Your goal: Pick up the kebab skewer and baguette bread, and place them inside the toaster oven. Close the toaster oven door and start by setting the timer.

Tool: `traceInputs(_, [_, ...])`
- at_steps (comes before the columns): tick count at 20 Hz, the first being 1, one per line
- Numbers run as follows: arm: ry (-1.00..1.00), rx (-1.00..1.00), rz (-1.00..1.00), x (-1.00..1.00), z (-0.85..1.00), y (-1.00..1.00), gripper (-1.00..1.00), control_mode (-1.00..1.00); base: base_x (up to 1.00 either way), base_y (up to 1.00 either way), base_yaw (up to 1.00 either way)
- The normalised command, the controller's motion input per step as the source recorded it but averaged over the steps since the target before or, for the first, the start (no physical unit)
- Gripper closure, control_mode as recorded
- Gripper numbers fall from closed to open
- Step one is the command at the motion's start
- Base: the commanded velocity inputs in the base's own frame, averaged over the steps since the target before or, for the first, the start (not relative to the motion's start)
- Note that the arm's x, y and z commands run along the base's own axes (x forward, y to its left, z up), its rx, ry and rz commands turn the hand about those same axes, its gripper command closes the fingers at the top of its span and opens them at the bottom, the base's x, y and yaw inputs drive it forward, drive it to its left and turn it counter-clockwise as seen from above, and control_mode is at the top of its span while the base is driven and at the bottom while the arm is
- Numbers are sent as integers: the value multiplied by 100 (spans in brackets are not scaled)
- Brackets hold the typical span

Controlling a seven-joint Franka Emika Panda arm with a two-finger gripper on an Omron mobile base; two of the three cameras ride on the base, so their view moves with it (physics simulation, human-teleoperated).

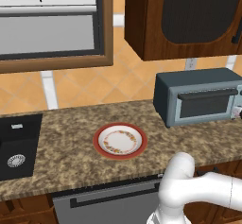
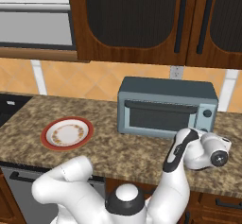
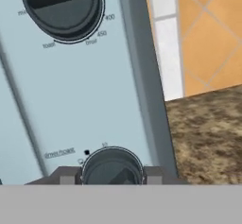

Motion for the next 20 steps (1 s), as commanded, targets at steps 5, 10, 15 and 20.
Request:
traceInputs(5, [1,15,-2,-13,-34,0,100,-100,0,0,0])
traceInputs(10, [1,16,-2,-16,-43,0,100,-100,0,0,0])
traceInputs(15, [4,18,-3,-20,-49,0,100,-100,0,0,0])
traceInputs(20, [2,16,-5,-21,-51,3,100,-100,0,0,0])
